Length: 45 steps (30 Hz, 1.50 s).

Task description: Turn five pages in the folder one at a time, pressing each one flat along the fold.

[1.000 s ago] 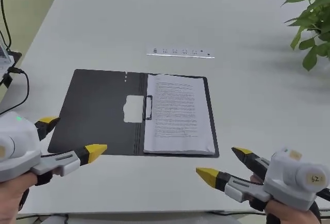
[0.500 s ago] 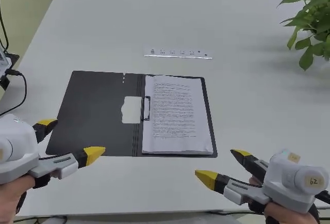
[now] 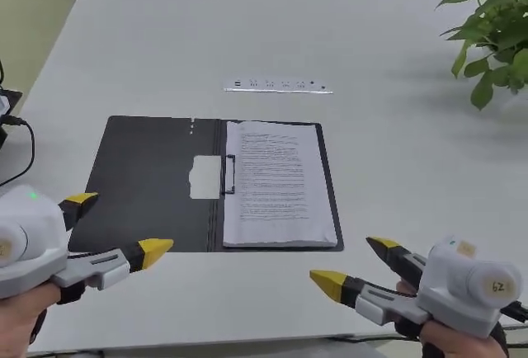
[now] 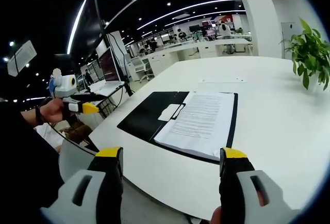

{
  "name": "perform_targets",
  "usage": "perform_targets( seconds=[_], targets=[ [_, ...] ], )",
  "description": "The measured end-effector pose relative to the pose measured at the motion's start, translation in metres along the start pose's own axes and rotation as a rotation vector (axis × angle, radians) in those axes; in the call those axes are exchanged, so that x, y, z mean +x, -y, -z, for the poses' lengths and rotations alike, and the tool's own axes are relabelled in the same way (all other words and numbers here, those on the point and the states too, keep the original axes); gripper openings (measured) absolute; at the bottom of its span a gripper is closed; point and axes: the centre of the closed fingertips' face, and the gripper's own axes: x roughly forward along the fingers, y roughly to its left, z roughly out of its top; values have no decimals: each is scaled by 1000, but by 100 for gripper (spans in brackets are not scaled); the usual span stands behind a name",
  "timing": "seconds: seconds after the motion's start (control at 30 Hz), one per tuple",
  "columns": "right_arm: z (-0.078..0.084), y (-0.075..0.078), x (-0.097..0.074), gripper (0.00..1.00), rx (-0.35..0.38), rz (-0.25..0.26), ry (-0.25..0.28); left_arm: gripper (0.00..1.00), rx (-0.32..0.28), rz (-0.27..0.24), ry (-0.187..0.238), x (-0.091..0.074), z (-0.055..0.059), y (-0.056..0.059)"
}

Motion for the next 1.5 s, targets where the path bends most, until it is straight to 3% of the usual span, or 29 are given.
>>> perform_targets(
  seconds=[0.47,1.5],
  targets=[
    [4,6,-5,76,23,22,7,80,30,51,-9,22,-10,10],
    [6,26,-14,75,61,53,24,77,167,278,-69,105,-24,86]
  ],
)
